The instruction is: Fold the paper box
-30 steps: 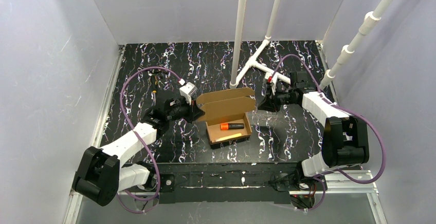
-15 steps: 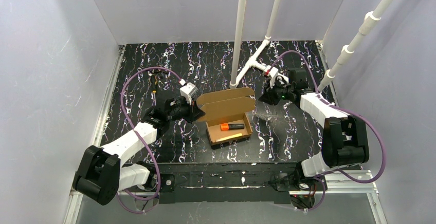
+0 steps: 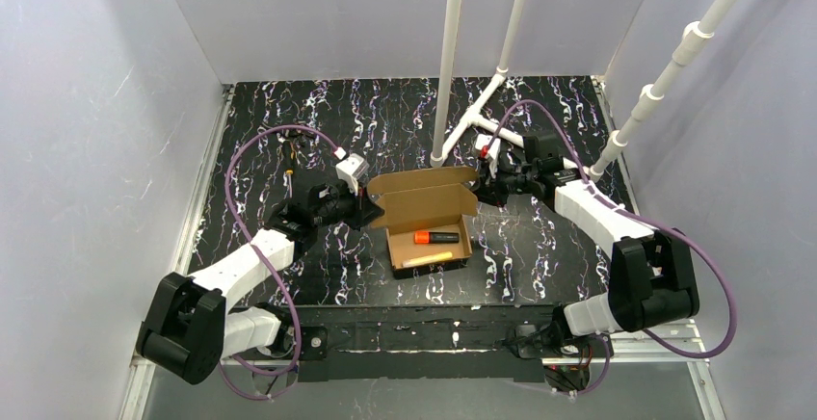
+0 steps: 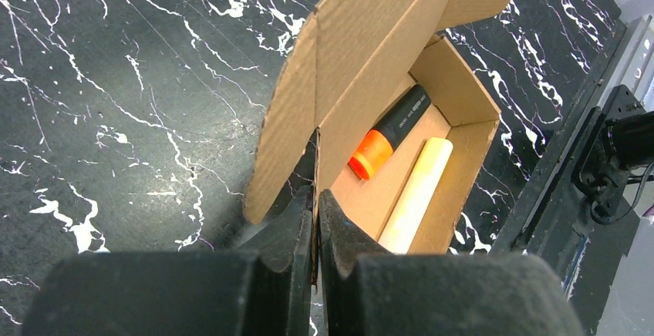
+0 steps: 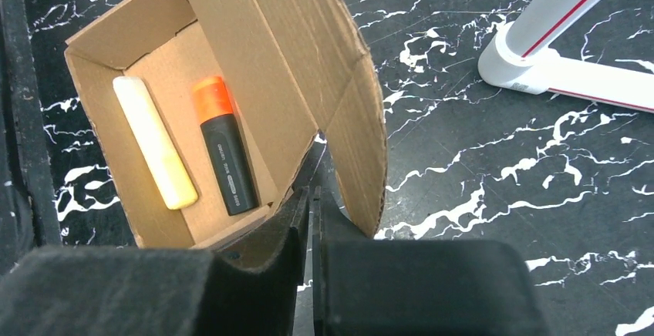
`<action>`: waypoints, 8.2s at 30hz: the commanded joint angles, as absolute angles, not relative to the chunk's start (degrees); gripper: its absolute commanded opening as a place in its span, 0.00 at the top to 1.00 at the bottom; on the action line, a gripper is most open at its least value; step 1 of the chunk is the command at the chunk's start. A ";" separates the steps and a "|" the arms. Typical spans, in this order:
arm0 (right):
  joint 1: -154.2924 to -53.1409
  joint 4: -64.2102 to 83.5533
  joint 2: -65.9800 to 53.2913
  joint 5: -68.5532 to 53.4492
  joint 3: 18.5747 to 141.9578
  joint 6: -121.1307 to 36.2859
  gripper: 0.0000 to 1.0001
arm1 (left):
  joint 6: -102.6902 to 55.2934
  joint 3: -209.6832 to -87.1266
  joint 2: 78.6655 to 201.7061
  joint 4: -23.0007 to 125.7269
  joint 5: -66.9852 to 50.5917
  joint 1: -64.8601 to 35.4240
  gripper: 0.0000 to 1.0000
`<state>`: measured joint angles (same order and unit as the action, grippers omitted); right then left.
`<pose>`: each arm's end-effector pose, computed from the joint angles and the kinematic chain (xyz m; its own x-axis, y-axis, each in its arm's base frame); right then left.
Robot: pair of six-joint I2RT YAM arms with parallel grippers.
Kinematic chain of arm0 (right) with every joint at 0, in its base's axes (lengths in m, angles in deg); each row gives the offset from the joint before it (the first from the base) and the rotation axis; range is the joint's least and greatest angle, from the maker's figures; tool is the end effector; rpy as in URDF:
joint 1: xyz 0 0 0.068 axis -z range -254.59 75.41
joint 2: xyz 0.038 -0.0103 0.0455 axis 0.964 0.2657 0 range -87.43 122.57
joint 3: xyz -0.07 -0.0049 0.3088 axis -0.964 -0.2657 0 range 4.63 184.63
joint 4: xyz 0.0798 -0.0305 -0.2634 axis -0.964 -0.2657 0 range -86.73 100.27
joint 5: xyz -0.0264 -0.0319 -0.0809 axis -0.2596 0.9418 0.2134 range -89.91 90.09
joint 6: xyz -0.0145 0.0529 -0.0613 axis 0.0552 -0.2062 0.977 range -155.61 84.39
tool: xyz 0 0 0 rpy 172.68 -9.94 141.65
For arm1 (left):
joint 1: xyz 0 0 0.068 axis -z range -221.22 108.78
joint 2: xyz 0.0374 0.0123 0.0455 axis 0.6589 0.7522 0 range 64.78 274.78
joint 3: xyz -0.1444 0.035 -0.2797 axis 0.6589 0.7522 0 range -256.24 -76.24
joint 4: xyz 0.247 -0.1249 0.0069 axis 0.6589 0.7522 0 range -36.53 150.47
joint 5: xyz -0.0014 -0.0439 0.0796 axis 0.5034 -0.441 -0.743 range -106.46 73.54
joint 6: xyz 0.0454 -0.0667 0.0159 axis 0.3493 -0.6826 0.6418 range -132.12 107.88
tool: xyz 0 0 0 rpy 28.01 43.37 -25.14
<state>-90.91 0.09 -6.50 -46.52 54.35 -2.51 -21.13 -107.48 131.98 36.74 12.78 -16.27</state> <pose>0.2909 0.1394 0.2532 -0.1403 -0.4320 -0.8909 -0.9465 0.3225 -0.0074 0.2354 -0.1481 0.2487 -0.4181 0.0438 -0.9073 0.7297 0.6110 -0.3068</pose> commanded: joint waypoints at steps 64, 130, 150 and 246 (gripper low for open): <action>-94.63 6.67 -0.03 -71.63 52.40 -5.31 0.34 | -24.50 -107.44 134.86 26.48 24.56 -16.43 0.98; -92.45 -5.83 1.72 -62.14 58.12 2.89 0.99 | -51.30 -98.07 116.92 26.57 18.08 -32.95 0.40; -92.11 -15.82 2.14 -63.23 60.60 12.00 0.99 | -61.81 -91.00 144.06 -9.98 26.73 -37.88 0.39; -88.83 -30.39 3.08 -61.05 64.65 26.16 0.99 | -47.13 -93.35 157.47 -25.89 24.75 -25.54 0.51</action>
